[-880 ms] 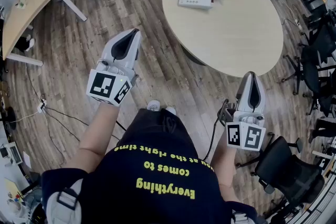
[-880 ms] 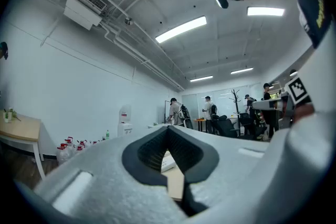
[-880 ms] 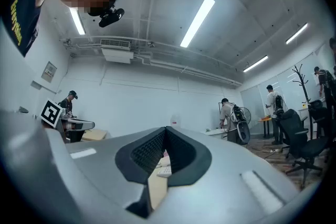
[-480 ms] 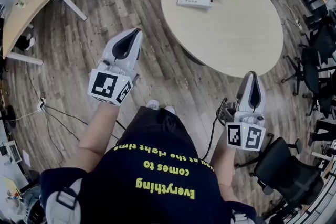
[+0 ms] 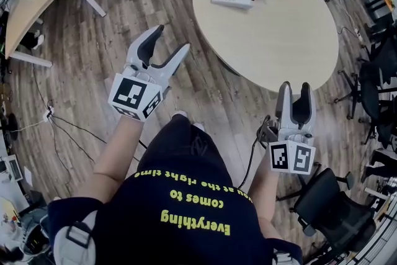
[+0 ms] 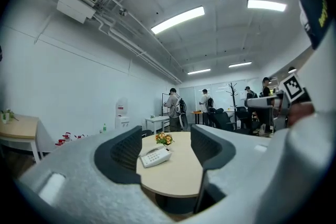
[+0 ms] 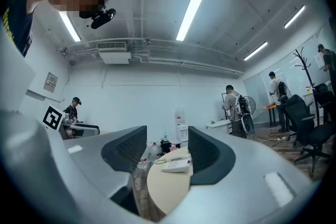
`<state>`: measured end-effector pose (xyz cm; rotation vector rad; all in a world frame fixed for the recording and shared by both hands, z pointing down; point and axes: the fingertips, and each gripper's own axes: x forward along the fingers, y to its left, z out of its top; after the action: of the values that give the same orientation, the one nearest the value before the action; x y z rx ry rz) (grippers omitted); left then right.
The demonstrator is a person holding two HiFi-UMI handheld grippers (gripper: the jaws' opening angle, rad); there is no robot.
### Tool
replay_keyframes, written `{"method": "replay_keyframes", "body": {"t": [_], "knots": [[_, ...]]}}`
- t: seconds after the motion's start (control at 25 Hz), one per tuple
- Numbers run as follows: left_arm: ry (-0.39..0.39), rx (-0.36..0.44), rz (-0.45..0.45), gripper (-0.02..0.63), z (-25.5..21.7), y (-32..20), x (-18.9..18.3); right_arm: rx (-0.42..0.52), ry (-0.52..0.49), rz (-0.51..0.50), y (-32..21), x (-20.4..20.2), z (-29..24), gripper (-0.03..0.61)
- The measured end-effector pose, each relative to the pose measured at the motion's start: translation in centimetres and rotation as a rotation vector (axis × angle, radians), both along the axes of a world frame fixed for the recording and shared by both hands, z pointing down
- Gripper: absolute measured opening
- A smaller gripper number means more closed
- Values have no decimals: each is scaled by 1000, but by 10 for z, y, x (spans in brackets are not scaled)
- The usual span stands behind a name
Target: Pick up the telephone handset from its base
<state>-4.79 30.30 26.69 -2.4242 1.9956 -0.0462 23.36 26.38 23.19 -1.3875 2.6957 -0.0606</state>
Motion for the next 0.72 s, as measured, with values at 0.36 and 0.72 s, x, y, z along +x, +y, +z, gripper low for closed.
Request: {"method": "replay_keyframes", "body": {"t": [0.36,0.72], "knots": [[25,5,23,347,3,-40,-21,-19,3,5,-34,-27,8,270],[28,35,108,351,-4,-126,-63,37,13,74,-99,-71,-13,272]]}}
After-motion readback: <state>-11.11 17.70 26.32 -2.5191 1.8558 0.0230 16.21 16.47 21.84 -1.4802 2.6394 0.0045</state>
